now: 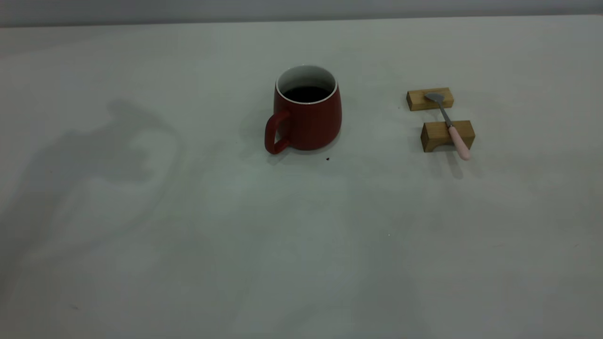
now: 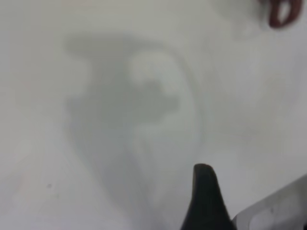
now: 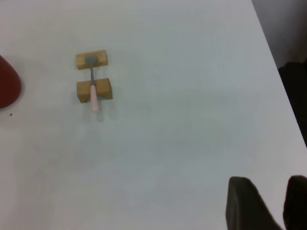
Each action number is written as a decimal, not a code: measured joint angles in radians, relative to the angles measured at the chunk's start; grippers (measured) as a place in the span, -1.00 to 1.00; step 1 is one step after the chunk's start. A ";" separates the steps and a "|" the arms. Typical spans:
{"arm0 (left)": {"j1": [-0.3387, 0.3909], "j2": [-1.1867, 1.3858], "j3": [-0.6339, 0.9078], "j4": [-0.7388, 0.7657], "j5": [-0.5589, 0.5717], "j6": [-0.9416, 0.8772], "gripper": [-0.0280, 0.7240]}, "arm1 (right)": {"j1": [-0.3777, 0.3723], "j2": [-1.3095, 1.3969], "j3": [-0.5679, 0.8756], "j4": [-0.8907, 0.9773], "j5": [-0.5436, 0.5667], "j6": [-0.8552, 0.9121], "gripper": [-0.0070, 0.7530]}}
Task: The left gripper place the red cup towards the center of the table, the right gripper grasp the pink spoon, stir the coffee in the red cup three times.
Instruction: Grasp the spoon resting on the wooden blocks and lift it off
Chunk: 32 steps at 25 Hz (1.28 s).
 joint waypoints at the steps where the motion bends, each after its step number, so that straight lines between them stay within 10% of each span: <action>1: 0.000 -0.048 0.006 0.013 0.000 -0.042 0.63 | 0.000 0.000 0.000 0.000 0.000 0.000 -0.36; 23: 0.000 -1.074 1.018 0.036 -0.052 -0.286 0.63 | 0.000 0.000 0.000 0.000 0.000 0.000 -0.36; 32: 0.000 -1.395 1.125 0.037 -0.063 -0.348 0.63 | 0.000 0.000 0.000 0.000 0.000 0.000 -0.36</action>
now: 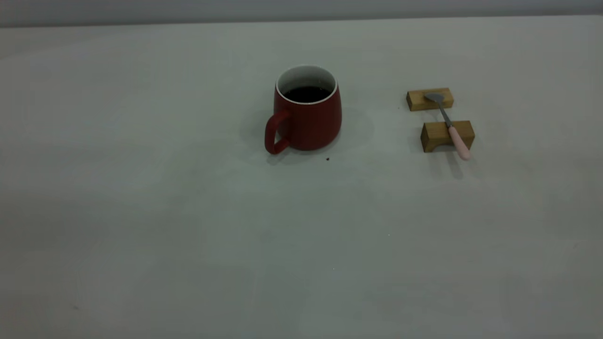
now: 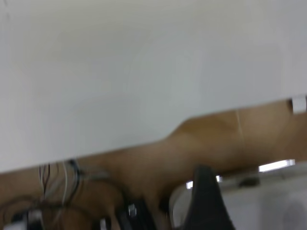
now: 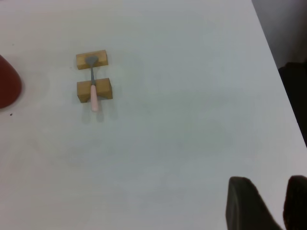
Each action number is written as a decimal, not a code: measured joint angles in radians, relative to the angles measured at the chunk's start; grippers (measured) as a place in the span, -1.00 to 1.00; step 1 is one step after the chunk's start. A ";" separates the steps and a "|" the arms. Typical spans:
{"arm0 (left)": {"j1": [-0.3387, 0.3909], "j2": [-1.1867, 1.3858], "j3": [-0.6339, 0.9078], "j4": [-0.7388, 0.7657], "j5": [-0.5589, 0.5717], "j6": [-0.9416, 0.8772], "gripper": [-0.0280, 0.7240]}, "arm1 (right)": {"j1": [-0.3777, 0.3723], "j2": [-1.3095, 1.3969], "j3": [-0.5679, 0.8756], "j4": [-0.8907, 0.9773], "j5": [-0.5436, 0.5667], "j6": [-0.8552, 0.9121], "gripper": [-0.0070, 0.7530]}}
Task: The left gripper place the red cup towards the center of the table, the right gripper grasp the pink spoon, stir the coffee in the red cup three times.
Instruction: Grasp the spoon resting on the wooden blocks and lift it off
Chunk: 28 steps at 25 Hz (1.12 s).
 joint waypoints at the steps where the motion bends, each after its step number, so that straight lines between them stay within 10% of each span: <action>1: 0.000 -0.036 0.000 0.000 0.001 0.000 0.63 | 0.000 0.000 0.000 0.000 0.000 0.000 -0.36; 12: 0.112 -0.359 0.000 0.000 0.022 0.000 0.63 | 0.000 0.001 0.000 0.001 -0.002 -0.007 -0.32; 21: 0.114 -0.360 0.000 -0.002 0.023 -0.004 0.63 | 0.000 0.243 -0.073 0.168 -0.104 -0.165 0.29; 28: 0.114 -0.360 0.000 -0.002 0.023 -0.004 0.63 | 0.000 0.657 -0.095 0.374 -0.263 -0.321 0.37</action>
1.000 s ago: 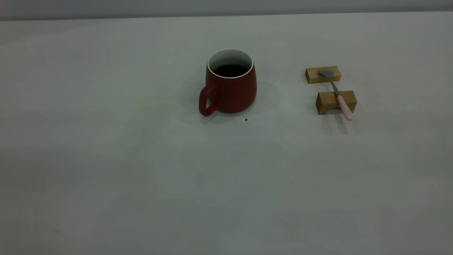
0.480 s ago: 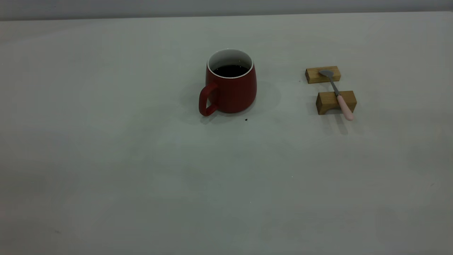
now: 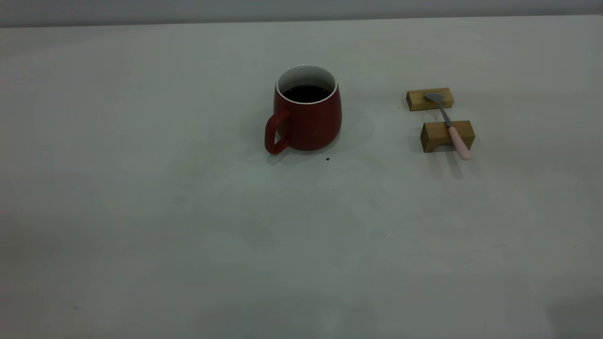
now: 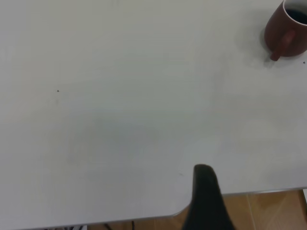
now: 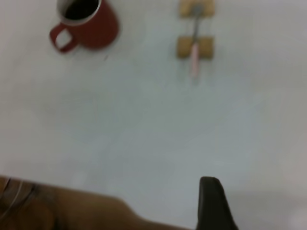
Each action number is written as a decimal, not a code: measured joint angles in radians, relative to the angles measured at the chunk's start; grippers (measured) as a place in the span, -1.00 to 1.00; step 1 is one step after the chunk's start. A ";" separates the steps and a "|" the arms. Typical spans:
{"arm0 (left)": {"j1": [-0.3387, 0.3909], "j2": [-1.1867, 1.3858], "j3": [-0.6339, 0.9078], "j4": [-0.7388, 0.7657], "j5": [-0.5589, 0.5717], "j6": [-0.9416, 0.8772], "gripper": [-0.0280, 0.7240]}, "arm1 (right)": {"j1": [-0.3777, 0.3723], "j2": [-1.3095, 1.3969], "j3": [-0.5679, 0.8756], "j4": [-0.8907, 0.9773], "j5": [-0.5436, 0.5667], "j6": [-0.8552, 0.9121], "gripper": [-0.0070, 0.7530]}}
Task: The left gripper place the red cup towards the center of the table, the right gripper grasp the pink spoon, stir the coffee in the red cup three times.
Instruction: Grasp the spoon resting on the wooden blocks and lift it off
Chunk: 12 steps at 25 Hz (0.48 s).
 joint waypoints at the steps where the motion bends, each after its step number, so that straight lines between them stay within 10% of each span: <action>1: 0.000 0.000 0.000 0.000 0.000 0.000 0.63 | 0.000 0.072 -0.009 0.020 -0.021 -0.016 0.37; 12: 0.000 0.000 0.000 -0.001 0.000 -0.001 0.63 | 0.000 0.713 -0.204 0.254 -0.171 -0.200 0.37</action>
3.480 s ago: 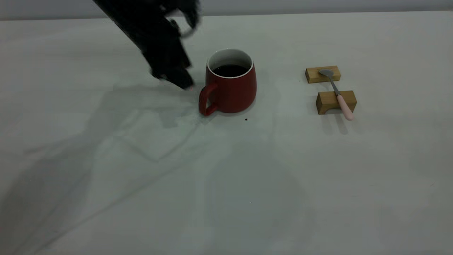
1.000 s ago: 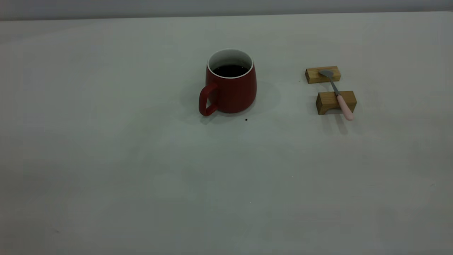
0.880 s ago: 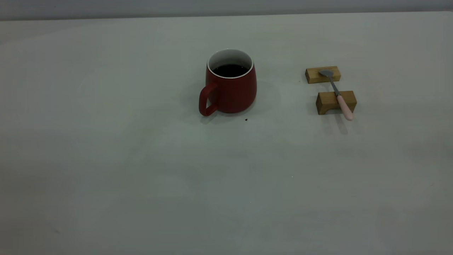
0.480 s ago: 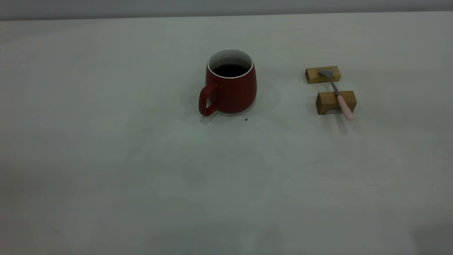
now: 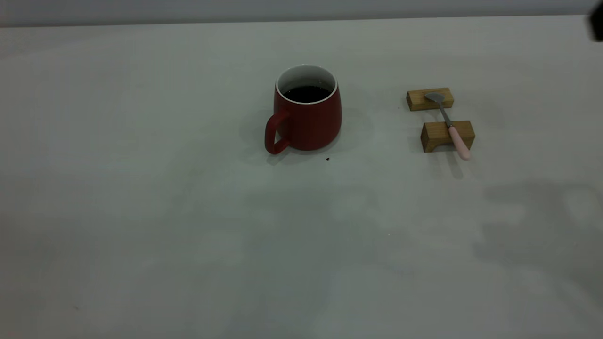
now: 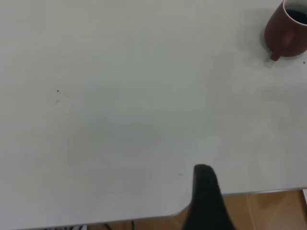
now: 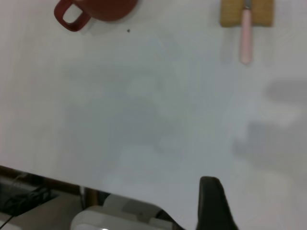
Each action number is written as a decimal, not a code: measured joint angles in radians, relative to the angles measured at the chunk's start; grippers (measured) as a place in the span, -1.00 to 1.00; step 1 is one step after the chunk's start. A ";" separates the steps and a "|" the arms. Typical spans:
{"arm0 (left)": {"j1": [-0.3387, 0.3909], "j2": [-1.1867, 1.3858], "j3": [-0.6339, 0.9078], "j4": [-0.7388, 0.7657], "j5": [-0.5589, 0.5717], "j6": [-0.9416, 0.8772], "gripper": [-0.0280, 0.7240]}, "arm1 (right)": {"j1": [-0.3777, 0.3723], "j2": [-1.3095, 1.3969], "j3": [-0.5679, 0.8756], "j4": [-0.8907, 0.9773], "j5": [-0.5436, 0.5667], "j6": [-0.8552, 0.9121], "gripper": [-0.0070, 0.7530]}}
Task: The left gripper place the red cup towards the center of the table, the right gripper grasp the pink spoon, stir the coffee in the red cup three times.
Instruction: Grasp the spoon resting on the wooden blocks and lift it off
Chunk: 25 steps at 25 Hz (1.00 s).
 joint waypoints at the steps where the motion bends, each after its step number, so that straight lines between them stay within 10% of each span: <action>1: 0.000 0.000 0.000 0.000 0.000 0.000 0.63 | 0.000 0.047 -0.024 0.018 -0.010 -0.020 0.37; 25: 0.000 0.000 0.000 0.000 0.002 0.000 0.63 | 0.131 0.851 -0.570 -0.204 0.006 0.224 0.37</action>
